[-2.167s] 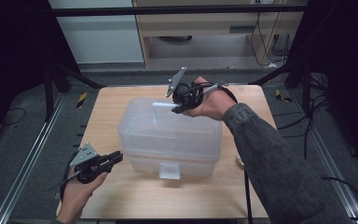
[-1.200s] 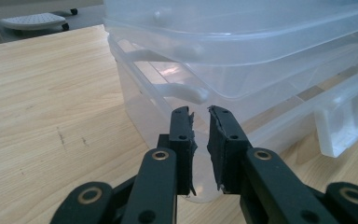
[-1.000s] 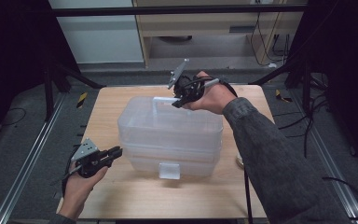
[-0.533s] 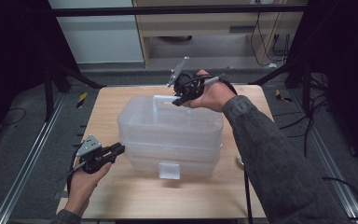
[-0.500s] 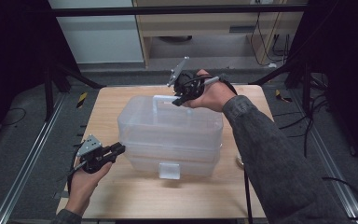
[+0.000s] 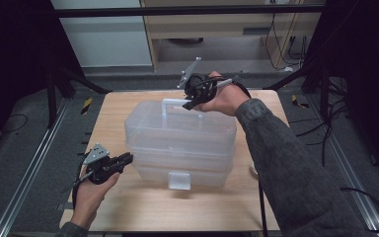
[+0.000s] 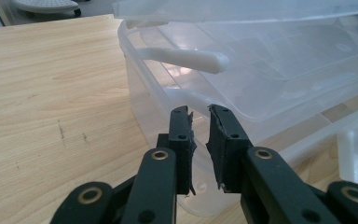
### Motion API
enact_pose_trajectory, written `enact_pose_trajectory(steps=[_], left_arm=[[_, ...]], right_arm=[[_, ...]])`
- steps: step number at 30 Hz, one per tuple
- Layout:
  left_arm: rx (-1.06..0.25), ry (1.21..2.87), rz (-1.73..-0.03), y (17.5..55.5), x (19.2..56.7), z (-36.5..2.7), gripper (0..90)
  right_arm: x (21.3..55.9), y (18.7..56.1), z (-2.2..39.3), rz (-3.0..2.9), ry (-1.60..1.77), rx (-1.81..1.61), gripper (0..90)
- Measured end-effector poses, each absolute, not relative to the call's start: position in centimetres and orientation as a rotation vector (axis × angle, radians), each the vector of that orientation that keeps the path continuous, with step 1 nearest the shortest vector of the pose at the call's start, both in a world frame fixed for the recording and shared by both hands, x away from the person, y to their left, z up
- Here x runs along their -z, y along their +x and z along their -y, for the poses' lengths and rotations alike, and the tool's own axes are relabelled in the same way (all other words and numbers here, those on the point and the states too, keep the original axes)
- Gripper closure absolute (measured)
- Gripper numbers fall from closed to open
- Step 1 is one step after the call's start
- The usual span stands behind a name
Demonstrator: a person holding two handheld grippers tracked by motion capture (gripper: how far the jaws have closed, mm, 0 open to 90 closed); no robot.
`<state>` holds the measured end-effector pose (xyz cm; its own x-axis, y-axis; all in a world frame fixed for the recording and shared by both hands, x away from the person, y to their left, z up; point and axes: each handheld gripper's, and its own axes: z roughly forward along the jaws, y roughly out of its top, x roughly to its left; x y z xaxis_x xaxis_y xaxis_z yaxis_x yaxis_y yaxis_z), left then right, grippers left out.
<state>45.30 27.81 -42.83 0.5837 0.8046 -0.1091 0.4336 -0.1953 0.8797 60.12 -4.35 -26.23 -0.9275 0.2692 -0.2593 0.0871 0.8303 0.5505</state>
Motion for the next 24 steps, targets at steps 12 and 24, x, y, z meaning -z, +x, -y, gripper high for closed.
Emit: enact_pose_trajectory(steps=[12, 24], left_arm=[[-0.495, 1.831, -1.012, 44.6, 42.8, -27.5, 79.7], [-0.485, 1.835, -1.008, 44.6, 42.7, -27.6, 79.2]], right_arm=[[26.1, 60.9, 3.9, -2.683, 0.258, -0.776, 71.8], [26.0, 61.7, 3.4, -2.687, 0.259, -0.766, 70.4]])
